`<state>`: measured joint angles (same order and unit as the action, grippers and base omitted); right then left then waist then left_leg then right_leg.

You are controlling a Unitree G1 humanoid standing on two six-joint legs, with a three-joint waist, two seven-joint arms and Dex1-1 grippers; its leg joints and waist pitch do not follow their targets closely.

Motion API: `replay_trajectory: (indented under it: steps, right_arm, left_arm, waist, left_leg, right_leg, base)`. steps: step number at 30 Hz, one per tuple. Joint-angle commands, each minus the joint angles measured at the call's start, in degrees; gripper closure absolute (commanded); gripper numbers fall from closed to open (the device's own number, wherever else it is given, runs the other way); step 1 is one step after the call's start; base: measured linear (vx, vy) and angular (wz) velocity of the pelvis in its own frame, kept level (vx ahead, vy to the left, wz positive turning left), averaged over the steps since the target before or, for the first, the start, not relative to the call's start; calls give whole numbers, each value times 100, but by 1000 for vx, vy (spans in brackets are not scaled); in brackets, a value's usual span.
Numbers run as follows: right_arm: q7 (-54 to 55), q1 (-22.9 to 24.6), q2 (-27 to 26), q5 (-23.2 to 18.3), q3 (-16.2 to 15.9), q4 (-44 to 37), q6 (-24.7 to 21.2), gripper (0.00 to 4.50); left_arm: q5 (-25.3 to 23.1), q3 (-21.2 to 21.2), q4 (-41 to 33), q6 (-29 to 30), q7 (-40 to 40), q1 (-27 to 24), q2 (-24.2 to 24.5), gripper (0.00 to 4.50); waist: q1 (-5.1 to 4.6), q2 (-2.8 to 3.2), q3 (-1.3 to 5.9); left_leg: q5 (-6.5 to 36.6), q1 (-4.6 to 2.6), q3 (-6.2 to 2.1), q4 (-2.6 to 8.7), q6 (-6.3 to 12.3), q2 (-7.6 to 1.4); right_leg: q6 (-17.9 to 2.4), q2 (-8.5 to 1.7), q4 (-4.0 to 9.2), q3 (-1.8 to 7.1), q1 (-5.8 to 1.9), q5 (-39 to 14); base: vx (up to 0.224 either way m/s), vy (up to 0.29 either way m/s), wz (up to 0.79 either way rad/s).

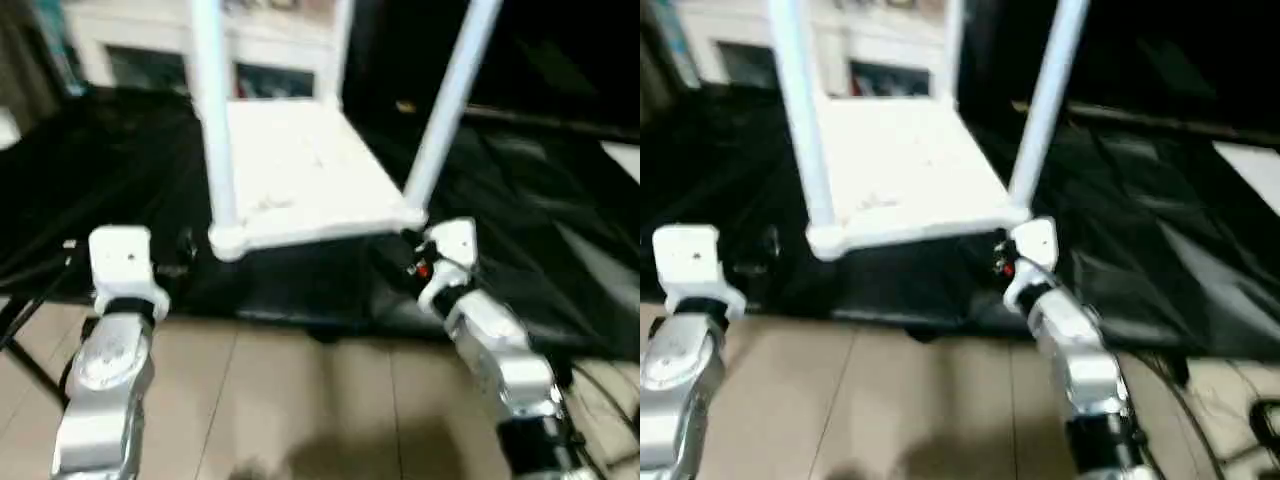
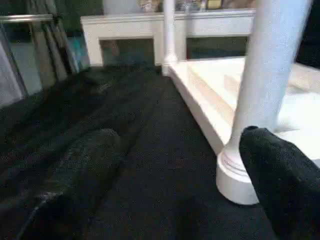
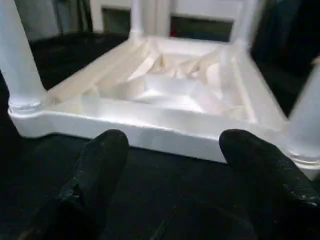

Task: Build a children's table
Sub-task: Rotate leg to tighten

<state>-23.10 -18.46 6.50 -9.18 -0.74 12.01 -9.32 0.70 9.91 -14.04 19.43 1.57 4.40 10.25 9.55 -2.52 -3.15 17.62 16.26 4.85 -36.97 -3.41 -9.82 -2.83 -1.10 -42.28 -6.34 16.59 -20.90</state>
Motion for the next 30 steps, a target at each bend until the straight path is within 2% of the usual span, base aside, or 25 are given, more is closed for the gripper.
replay_trajectory:
  steps: [1,2,3,4,5,6,7,8,9,10,11,12,13,14,15,16,17,20,22,23,26,27,28,29,30]
  right_arm:
    - [22,77,129,3,121,3,21,98]
    - [22,77,129,3,121,3,21,98]
    - [22,77,129,3,121,3,21,98]
    - [31,63,124,-3,124,14,21,98]
    - [38,48,121,-2,121,27,22,98]
    - [6,8,138,15,87,59,31,98]
    - [3,-12,142,18,81,74,29,98]
    - [3,-18,143,17,80,78,28,98]
    - [3,-25,144,17,79,82,27,98]
    - [-2,-45,141,8,76,91,16,98]
    - [-18,-67,134,-1,68,91,4,98]
    - [-18,-67,134,-1,68,91,4,98]
    - [-30,-82,130,-7,62,91,-3,98]
    - [-42,-87,126,-22,54,68,-17,98]
    - [-53,-95,122,-37,48,42,-35,98]
    - [-71,-96,119,-58,39,11,-49,98]
    - [-94,-95,115,-74,30,-13,-62,98]
    - [-157,-58,120,-84,-20,-90,-97,98]
    - [-158,-12,130,-79,-45,-145,-124,98]
    - [-158,-12,130,-79,-45,-145,-124,98]
    - [-160,119,99,-102,-73,-219,-161,98]
    - [-165,137,94,-98,-84,-227,-158,98]
    - [-176,156,84,-92,-100,-231,-157,98]
    - [-176,156,84,-92,-100,-231,-157,98]
    - [-182,152,45,-79,-130,-198,-159,98]
  left_arm:
    - [321,-229,74,42,417,110,-37,7]
    - [321,-229,74,42,417,110,-37,7]
    - [321,-229,74,42,417,110,-37,7]
    - [449,-266,109,71,620,154,12,7]
    - [525,-319,159,190,817,222,98,7]
    - [558,-390,360,290,1102,432,274,7]
    - [537,-410,528,300,1192,585,344,7]
    - [529,-414,582,297,1214,632,362,7]
    - [520,-418,637,294,1236,680,380,7]
    - [483,-400,855,327,1222,888,406,7]
    - [386,-380,1131,433,1125,1134,447,7]
    - [386,-380,1131,433,1125,1134,447,7]
    - [319,-365,1309,510,1048,1292,472,7]
    - [275,-322,1493,557,927,1453,479,7]
    - [215,-280,1672,611,779,1625,488,7]
    - [217,-235,1818,612,645,1784,483,7]
    - [253,-202,1900,584,575,1892,464,7]
    - [295,-204,1859,457,491,1915,355,7]
    - [173,-158,1733,271,261,1784,262,7]
    - [173,-158,1733,271,261,1784,262,7]
    - [302,40,1216,-2,163,1200,35,7]
    - [312,49,1169,-12,168,1130,24,7]
    - [301,35,1133,-12,166,1050,39,7]
    - [301,35,1133,-12,166,1050,39,7]
    - [220,-39,1074,-55,176,894,104,7]
  waist:
    - [-301,215,600]
    - [-272,129,587]
    - [-261,-209,570]
    - [-206,-289,486]
    - [-272,-258,467]
    - [-334,-309,540]
    - [-379,-283,579]
    - [-427,-264,553]
    - [-466,-199,505]
    - [-491,-171,467]
    - [-491,-120,435]
    - [-488,-134,423]
    - [-489,-150,390]
    - [-463,-121,366]
    - [-458,-40,357]
    - [-473,-19,347]
    - [-468,-44,340]
    - [-458,46,340]
    - [-451,43,345]
    - [-453,15,357]
    - [-433,23,375]
    - [-418,-12,385]
    - [-368,-49,410]
    - [-327,-43,426]
    - [-247,-88,442]
  left_leg:
    - [-5725,-856,-859,161,2752,-855]
    - [-6987,-598,-671,15,2737,-564]
    - [-6452,95,-233,-283,1869,352]
    - [-3836,309,99,-159,1301,670]
    - [-2364,405,110,33,1148,530]
    - [-2170,456,90,97,1095,480]
    - [-2329,423,90,174,977,432]
    - [-2413,434,87,208,931,416]
    - [-2289,438,101,283,800,330]
    - [-1956,389,149,332,643,239]
    - [-1378,328,202,398,502,174]
    - [-1088,323,210,433,437,152]
    - [-541,408,188,522,226,92]
    - [27,391,200,561,-3,64]
    - [316,356,207,578,-95,59]
    - [695,349,223,604,-192,28]
    - [916,356,254,621,-265,-4]
    - [1062,404,241,654,-389,-33]
    - [1093,412,258,648,-390,-33]
    - [983,444,264,644,-373,-34]
    - [764,528,290,625,-300,-25]
    - [647,553,322,600,-187,12]
    - [311,584,361,540,121,83]
    - [126,582,368,488,319,117]
    - [-106,610,318,299,722,157]
  right_leg:
    - [730,-606,-36,418,1180,923]
    - [885,-661,132,562,1157,1725]
    - [885,-659,554,780,815,3962]
    - [521,-680,803,851,566,4195]
    - [-126,-644,845,809,503,3466]
    - [-296,-599,771,790,347,3254]
    - [-485,-540,742,736,305,3093]
    - [-503,-506,760,719,305,2990]
    - [-538,-492,822,675,323,2509]
    - [-595,-470,868,640,384,1908]
    - [-628,-442,926,603,437,1223]
    - [-611,-438,952,596,440,916]
    - [-531,-458,980,588,372,245]
    - [-415,-452,1021,576,426,-387]
    - [-392,-436,1032,577,479,-597]
    - [-361,-417,1051,568,513,-823]
    - [-330,-416,1077,560,527,-975]
    - [-281,-431,1068,564,525,-1009]
    - [-280,-415,1090,558,537,-931]
    - [-289,-419,1078,558,506,-859]
    - [-316,-473,1095,585,473,-847]
    - [-303,-516,1119,623,449,-893]
    - [-304,-613,1176,717,396,-1016]
    - [-334,-689,1210,783,371,-1055]
    - [-454,-945,1341,1000,288,-1150]
  base:
    - [52,-67,-34]
    - [52,-67,-34]
    - [-171,47,-29]
    - [-158,28,18]
    - [-158,28,18]
    - [-12,-94,21]
    - [6,-143,-3]
    - [6,-143,-3]
    - [-28,-120,-2]
    - [-41,-89,6]
    - [-41,-89,6]
    - [-75,-57,10]
    - [-105,-31,3]
    - [-105,-31,3]
    - [-113,-17,6]
    - [-105,-18,11]
    - [-105,-18,11]
    - [-73,-8,5]
    - [0,0,0]
    - [0,0,0]
    - [0,0,0]
    - [0,0,0]
    - [0,0,0]
    - [0,0,0]
    - [0,0,0]
